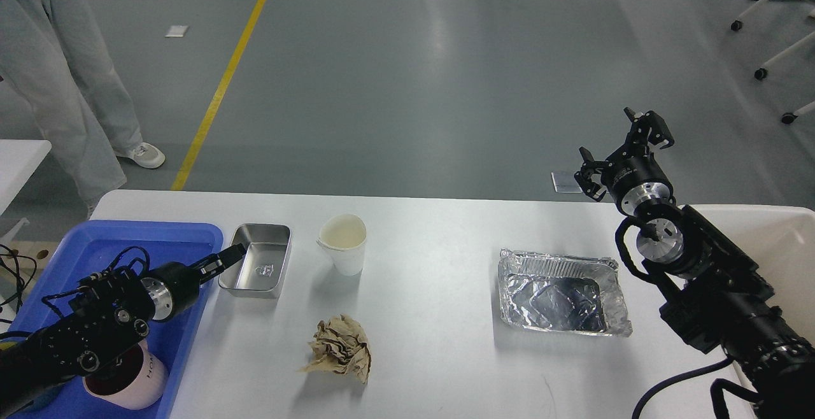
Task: Tidy desktop
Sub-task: 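Reach the left gripper to the small steel tray and grasp it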
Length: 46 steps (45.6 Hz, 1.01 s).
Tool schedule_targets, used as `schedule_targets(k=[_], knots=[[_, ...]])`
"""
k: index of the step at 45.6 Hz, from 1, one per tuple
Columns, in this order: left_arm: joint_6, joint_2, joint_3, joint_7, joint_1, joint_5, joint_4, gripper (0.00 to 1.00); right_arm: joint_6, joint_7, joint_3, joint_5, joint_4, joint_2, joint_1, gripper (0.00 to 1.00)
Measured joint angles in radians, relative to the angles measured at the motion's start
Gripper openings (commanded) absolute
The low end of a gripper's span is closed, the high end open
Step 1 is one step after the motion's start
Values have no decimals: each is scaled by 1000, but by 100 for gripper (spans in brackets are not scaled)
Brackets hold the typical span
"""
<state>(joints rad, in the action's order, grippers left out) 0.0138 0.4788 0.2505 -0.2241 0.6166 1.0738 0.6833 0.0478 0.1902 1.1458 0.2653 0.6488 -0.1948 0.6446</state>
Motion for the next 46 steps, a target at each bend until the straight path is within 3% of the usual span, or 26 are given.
schedule_targets(k=[7, 17, 46], knots=[[0, -1, -11, 0, 3, 0, -10, 45, 0, 0, -1, 3, -1, 0, 0, 100], [0, 3, -54, -1, 19, 0, -11, 34, -2, 0, -2, 13, -3, 0, 0, 100], [-9, 12, -91, 0, 26, 0, -11, 19, -3, 0, -2, 14, -27, -11, 18, 100]])
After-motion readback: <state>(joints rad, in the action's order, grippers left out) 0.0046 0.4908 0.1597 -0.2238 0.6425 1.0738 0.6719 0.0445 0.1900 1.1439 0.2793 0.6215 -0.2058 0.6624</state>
